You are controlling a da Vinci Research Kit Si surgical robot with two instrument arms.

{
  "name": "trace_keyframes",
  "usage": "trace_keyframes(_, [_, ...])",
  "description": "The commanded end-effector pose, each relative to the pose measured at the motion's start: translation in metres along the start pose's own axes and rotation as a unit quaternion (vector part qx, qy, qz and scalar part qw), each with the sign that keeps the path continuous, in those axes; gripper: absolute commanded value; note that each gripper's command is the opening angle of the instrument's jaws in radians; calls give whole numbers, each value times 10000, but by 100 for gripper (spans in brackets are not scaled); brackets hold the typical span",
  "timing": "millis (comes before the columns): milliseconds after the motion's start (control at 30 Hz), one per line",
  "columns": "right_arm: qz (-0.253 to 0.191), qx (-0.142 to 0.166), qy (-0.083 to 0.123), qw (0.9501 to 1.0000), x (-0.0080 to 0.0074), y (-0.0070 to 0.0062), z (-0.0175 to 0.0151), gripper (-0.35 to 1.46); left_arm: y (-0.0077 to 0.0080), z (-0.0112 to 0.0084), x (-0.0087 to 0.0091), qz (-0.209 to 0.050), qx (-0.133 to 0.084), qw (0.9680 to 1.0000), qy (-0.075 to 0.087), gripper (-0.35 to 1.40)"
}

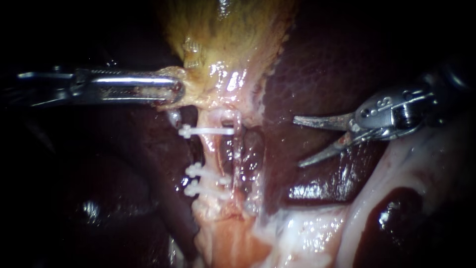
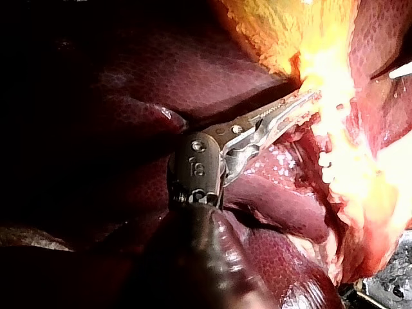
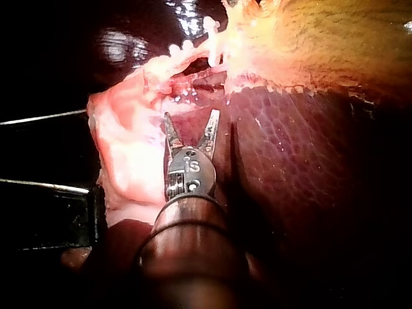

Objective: Go to the cutting position left tube

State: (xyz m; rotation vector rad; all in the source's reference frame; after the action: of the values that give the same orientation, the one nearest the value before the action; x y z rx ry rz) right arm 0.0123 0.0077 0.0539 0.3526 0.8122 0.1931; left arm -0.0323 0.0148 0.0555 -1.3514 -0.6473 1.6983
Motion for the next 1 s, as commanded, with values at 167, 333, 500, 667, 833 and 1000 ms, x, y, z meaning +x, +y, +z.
trace_keyframes(167, [5, -5, -1, 10000, 1, 1, 1, 143, 9, -23, 17, -52, -61, 10000, -46, -35])
trace_keyframes(333, [24, -19, -4, 10000, 5, 3, 6, 143, 23, -49, 35, -120, -70, 9999, 86, -35])
trace_keyframes(500, [241, 552, 195, 9980, 19, 1, 26, 141, 22, -53, 34, -117, -51, 9999, 92, -35])
trace_keyframes(667, [548, 834, 396, 9942, 30, -12, 59, 141, 21, -53, 34, -115, -51, 9999, 92, -35])
trace_keyframes(833, [686, 1028, 468, 9912, 33, -19, 88, 141, 21, -53, 34, -114, -51, 9999, 92, -35])
trace_keyframes(1000, [773, 1172, 552, 9885, 38, -20, 108, 141, 21, -53, 33, -114, -51, 9999, 92, -35])
